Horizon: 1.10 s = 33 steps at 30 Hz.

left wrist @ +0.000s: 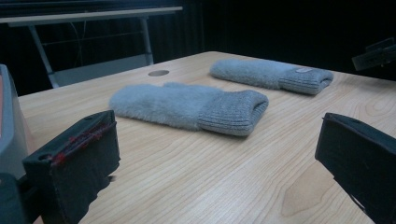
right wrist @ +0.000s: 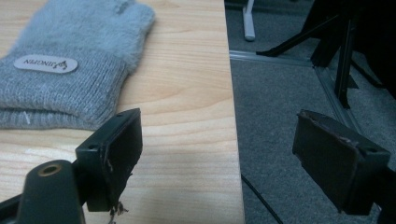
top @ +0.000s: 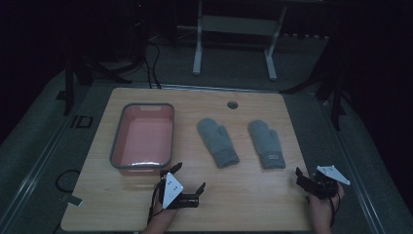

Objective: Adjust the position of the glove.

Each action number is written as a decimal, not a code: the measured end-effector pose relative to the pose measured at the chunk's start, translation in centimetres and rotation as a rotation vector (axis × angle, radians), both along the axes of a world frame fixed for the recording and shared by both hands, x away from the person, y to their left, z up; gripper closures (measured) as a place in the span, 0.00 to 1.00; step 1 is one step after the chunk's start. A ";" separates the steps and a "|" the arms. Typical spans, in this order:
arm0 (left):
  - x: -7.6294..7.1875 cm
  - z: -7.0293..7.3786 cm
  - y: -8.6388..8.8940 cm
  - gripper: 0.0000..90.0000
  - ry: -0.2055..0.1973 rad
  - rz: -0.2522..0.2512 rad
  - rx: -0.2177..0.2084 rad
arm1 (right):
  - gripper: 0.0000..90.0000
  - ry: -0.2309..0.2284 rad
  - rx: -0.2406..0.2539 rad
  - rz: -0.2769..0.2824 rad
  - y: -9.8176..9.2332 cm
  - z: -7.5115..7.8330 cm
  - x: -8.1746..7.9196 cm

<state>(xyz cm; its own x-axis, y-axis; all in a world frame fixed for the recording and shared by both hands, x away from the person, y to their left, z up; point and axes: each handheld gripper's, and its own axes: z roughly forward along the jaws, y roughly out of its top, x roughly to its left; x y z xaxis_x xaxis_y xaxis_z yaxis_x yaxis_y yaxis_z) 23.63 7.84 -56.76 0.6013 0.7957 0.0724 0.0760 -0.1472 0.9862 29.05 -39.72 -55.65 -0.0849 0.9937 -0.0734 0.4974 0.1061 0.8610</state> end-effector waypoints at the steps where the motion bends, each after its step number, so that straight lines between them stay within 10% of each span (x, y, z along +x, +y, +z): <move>1: 0.0 0.0 0.0 0.00 0.000 0.000 -0.001 | 0.17 0.003 0.001 0.005 0.0 0.0 0.0; 11: 0.1 0.0 0.1 0.00 0.009 -0.003 -0.008 | 0.17 0.049 -0.008 0.113 2.2 2.5 0.8; 22: 0.0 0.0 0.1 0.00 0.010 -0.009 -0.008 | 0.19 -0.003 0.014 0.262 6.0 7.3 2.6; 33: 0.0 0.0 0.1 0.00 0.014 -0.012 -0.012 | 0.20 0.031 -0.002 0.471 14.0 10.1 5.7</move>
<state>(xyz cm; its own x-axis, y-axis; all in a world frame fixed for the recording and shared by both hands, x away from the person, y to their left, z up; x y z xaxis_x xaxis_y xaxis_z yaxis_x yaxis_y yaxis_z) 23.68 7.95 -56.74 0.6115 0.7894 0.0543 0.0882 -0.1362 0.9867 34.72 -25.76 -45.58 -0.5289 0.8462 -0.0655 0.4199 0.3279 0.8463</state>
